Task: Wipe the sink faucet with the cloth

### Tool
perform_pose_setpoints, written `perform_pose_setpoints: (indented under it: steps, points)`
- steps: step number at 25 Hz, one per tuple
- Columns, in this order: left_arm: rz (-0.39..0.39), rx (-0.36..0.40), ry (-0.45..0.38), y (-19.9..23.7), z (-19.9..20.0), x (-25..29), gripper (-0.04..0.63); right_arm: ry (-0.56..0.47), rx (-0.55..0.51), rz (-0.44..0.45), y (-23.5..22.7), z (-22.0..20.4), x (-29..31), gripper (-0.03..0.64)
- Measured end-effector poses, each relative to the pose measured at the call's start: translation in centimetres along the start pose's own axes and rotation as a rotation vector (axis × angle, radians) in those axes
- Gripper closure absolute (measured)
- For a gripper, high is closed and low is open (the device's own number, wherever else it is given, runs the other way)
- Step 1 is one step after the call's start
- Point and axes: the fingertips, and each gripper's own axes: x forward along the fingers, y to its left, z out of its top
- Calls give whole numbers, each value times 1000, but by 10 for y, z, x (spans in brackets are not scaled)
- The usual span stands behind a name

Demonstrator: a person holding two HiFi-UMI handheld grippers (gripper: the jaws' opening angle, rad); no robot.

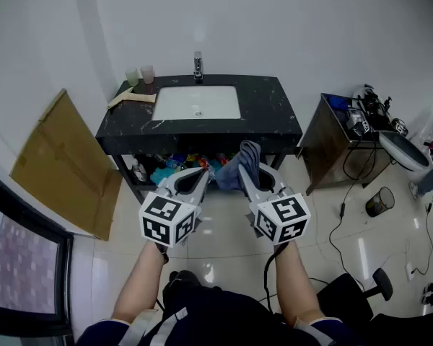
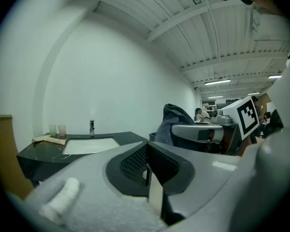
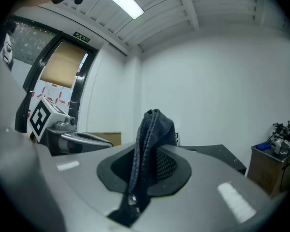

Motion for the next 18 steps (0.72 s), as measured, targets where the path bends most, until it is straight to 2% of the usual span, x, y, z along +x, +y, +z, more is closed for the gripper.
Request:
perform_pose_setpoints:
  steps: [10, 18]
  points:
    - [2, -1, -13, 43, 9, 26, 594, 8, -22, 1, -15, 4, 47, 571]
    - [-29, -16, -32, 108, 21, 79, 594, 29, -44, -17, -42, 6, 120, 571]
